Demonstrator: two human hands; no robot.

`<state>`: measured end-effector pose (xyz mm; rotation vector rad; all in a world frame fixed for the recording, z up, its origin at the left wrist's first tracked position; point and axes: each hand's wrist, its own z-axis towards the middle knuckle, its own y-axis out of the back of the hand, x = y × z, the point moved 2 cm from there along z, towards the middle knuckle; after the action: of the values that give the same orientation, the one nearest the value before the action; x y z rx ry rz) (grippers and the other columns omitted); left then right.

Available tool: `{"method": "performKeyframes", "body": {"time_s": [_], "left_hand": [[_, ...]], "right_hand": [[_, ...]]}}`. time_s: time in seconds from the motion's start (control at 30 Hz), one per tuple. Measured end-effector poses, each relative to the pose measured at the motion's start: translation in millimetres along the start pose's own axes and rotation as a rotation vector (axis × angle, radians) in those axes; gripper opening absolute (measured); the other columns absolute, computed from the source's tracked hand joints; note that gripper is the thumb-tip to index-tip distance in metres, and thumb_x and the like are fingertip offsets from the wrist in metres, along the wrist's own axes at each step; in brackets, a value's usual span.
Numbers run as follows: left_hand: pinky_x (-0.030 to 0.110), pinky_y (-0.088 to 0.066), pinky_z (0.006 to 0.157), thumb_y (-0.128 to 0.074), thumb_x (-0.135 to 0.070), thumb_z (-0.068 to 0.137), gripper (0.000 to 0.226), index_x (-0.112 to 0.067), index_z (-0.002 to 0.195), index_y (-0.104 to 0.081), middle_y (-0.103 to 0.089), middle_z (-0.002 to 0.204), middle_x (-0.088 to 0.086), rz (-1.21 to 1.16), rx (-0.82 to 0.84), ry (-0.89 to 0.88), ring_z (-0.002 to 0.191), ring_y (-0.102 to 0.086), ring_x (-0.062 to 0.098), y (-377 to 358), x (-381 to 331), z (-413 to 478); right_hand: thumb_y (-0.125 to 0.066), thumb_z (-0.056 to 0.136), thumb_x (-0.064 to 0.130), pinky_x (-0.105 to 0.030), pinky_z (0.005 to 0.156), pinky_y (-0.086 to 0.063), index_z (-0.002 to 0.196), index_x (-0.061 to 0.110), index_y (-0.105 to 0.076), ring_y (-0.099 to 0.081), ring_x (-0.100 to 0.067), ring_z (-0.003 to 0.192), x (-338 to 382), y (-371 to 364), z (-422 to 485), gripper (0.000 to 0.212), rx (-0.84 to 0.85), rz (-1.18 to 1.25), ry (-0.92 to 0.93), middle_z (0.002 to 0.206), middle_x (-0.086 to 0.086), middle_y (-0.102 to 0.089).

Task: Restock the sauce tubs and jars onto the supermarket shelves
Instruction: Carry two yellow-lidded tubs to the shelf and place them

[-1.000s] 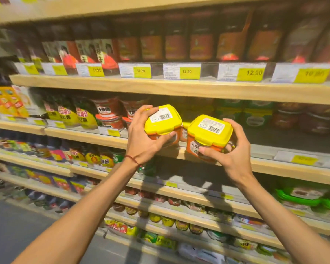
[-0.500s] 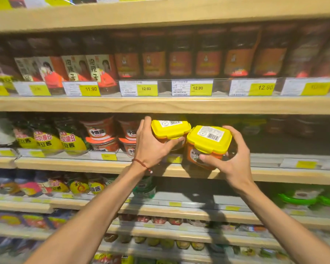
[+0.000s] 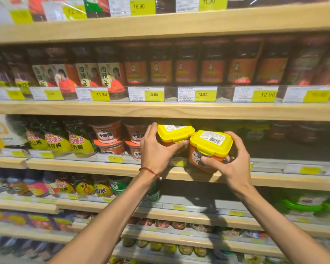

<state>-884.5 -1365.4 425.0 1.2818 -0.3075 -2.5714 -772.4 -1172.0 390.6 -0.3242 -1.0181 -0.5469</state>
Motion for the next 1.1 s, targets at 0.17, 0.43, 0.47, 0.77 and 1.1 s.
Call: {"method": "performKeyframes", "body": {"time_s": [0.17, 0.43, 0.47, 0.77, 1.1], "left_hand": [[-0.001, -0.037, 0.083, -0.097, -0.042, 0.055, 0.088, -0.001, 0.125, -0.062, -0.056, 0.109, -0.003, -0.03, -0.049, -0.014, 0.095, -0.046, -0.004, 1, -6, 1], [0.044, -0.056, 0.072, -0.087, -0.066, 0.05, 0.068, -0.02, 0.082, -0.048, -0.063, 0.088, 0.006, -0.033, 0.0, 0.102, 0.083, -0.062, 0.025, -14, -3, 8], [0.043, -0.056, 0.073, -0.087, -0.067, 0.05, 0.068, -0.02, 0.081, -0.049, -0.064, 0.087, 0.005, -0.035, -0.013, 0.116, 0.084, -0.062, 0.025, -16, -2, 8], [0.037, -0.055, 0.074, -0.082, -0.059, 0.07, 0.051, -0.02, 0.088, -0.055, -0.068, 0.09, 0.005, -0.056, -0.072, 0.21, 0.089, -0.064, 0.027, -28, -3, 2], [0.046, -0.048, 0.091, -0.073, -0.041, 0.087, 0.054, -0.011, 0.125, -0.049, -0.061, 0.123, 0.01, -0.018, -0.161, 0.314, 0.121, -0.052, 0.031, -36, 0, -5]], "right_hand": [[-0.097, 0.056, 0.014, -0.017, 0.083, -0.056, 0.141, 0.017, -0.051, -0.065, -0.004, 0.115, 2, 3, 0, 0.096, 0.022, -0.034, 0.025, 0.126, 0.006, -0.065], [-0.096, 0.051, 0.028, -0.02, 0.083, -0.057, 0.141, 0.02, -0.05, -0.066, -0.007, 0.115, 1, 14, 3, 0.101, 0.017, -0.005, -0.006, 0.13, 0.0, -0.064], [-0.096, 0.051, 0.028, -0.019, 0.083, -0.057, 0.141, 0.02, -0.05, -0.066, -0.006, 0.115, 1, 16, 2, 0.101, 0.018, -0.012, -0.004, 0.13, 0.001, -0.064], [-0.095, 0.048, 0.039, -0.017, 0.083, -0.056, 0.14, 0.023, -0.051, -0.064, -0.001, 0.115, 4, 25, 1, 0.103, 0.01, -0.042, -0.002, 0.13, 0.007, -0.063], [-0.094, 0.046, 0.046, -0.017, 0.084, -0.056, 0.143, 0.021, -0.05, -0.063, -0.001, 0.117, 0, 34, 2, 0.11, -0.007, -0.07, -0.023, 0.131, 0.006, -0.063]]}}
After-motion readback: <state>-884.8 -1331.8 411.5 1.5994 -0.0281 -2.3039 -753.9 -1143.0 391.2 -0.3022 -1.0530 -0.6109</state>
